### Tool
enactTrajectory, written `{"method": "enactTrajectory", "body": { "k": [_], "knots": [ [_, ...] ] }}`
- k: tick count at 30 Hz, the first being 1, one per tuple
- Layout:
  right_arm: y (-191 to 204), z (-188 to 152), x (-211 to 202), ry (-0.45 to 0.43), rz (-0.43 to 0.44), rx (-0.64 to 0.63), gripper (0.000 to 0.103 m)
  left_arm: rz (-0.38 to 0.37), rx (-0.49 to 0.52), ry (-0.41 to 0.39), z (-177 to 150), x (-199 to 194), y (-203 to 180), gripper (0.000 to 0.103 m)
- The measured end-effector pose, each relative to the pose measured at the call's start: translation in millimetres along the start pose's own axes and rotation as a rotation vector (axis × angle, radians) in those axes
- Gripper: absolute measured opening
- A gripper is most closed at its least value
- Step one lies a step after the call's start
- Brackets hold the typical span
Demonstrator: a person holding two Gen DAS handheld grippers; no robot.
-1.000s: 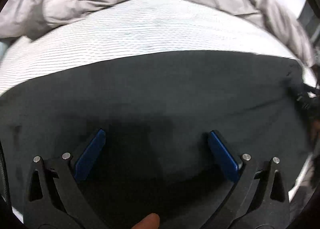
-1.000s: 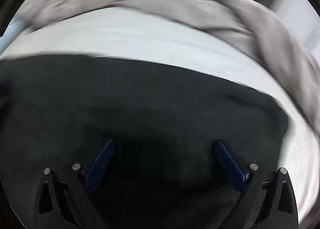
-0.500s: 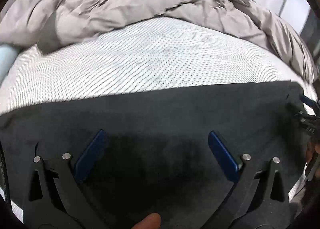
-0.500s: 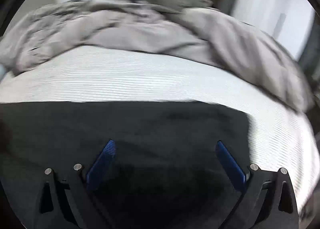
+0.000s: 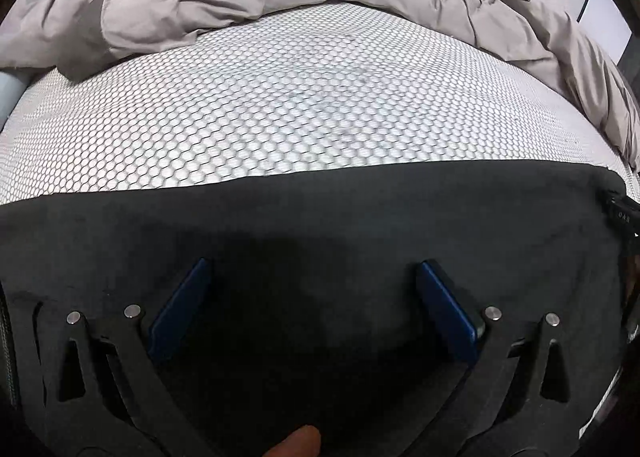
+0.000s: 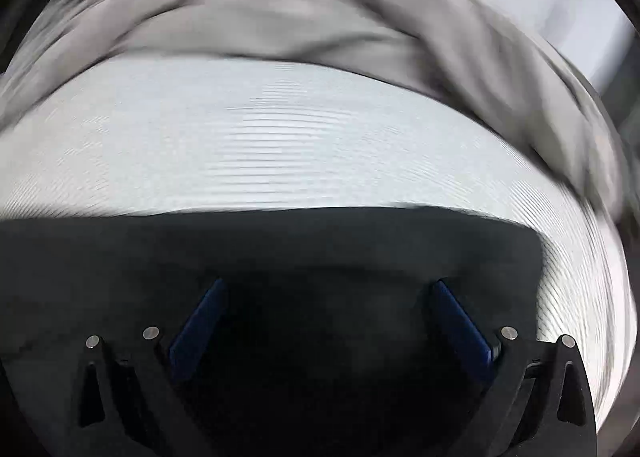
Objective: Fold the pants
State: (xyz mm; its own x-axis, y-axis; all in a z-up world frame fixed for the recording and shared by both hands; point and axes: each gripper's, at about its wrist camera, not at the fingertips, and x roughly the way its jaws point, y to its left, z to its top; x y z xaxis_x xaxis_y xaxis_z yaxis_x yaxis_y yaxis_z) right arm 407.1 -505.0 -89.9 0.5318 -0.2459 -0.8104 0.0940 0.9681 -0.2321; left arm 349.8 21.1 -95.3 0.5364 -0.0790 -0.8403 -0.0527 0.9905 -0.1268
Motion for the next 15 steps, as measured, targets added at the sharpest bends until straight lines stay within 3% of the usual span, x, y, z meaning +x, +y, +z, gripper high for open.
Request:
{"method": "enactTrajectory", "body": {
  "k": [2,3,6,8,10,13,15],
  "knots": [
    [-27.4,-3.2,2.2,-0.002,-0.156,0.059,0.101,-0.007,0.010,-0.007,-1.2,-2.9,1.2,0.102],
    [-33.9,-4.4,1.1,-0.003,-0.186,0.080,0.101,0.001,0.017,-0.012,-2.2,-7.1,-0.4,0.102],
    [-35.7,-5.5,-18.4,-0.036,-0.134,0.124,0.101,-0.034,0.029,-0.051,2.0,-18.5,-9.8,0.102],
    [-20.6,-4.8,-41.8,-0.081,-0.071,0.097,0.101,-0.090,0.042,-0.054,6.2,-20.4,-26.2,0.102],
    [8.2,-1.6,-58.8,-0.119,0.042,0.050,0.101,-0.096,0.075,-0.029,7.9,-11.6,-46.6,0.102],
    [61.7,-10.2,-67.3,-0.098,0.232,-0.067,0.101,0.008,0.079,0.014,9.4,10.1,-58.6,0.102],
    [101.5,-22.1,-57.9,-0.035,0.316,-0.190,0.101,0.004,0.050,0.007,10.4,9.8,-48.7,0.102]
  ]
}}
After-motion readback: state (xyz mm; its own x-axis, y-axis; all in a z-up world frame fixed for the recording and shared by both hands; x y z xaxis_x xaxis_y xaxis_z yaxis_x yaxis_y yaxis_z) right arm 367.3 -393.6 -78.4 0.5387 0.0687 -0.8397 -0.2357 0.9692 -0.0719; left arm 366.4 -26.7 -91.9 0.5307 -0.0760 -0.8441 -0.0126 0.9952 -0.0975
